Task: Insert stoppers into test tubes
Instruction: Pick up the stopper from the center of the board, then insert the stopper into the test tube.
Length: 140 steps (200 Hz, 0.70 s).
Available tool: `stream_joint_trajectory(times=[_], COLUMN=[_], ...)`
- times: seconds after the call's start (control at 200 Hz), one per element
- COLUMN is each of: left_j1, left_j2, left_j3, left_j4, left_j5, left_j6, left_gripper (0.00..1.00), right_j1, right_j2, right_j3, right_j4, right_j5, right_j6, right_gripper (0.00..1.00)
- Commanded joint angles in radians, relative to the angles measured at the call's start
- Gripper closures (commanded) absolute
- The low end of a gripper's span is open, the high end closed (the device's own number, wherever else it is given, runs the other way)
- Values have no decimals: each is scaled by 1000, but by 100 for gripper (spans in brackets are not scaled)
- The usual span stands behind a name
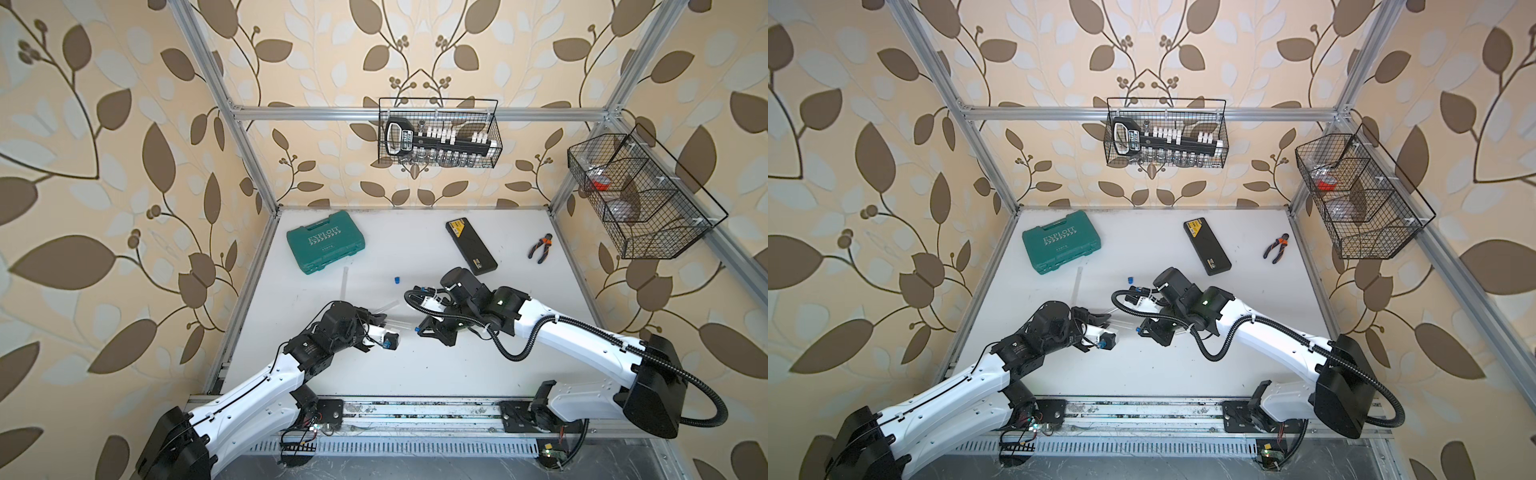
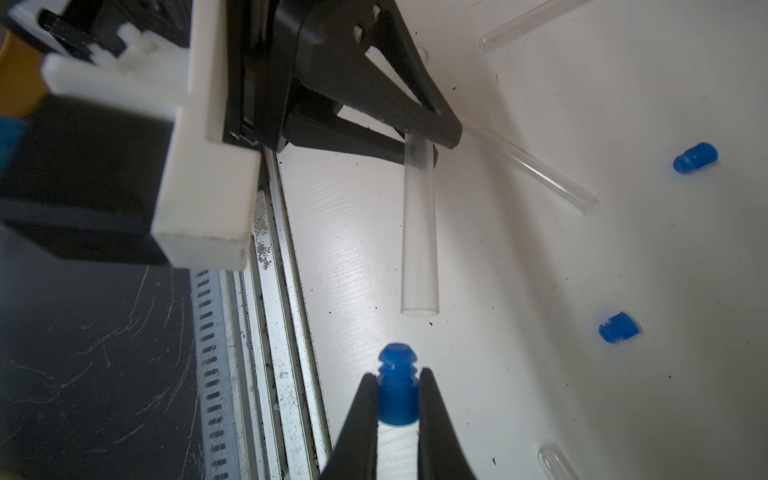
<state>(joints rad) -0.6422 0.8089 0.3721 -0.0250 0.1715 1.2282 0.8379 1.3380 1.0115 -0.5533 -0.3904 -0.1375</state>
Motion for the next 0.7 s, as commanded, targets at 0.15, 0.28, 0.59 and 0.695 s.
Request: stream_joint_trajectory(times=[0.15, 0.28, 0.59, 0.695], left_j1=[-7, -8, -8, -11], left_j2=[-25, -33, -30, -25], left_j3=[-12, -14, -17, -15], left_j4=[23, 25, 17, 14], left_j5=[12, 24, 31, 27], left_j6=[9, 7, 22, 25], left_gripper=[100, 100, 100, 100], right_j1=[8, 8, 9, 9], right_j2=[27, 33, 39, 38], right_j3=[41, 40, 44, 44], right_j4=[0, 2, 6, 7], right_j5=[-14, -11, -10, -10], right_j6=[-1, -1, -1, -1], right_gripper=[86, 86, 87, 87])
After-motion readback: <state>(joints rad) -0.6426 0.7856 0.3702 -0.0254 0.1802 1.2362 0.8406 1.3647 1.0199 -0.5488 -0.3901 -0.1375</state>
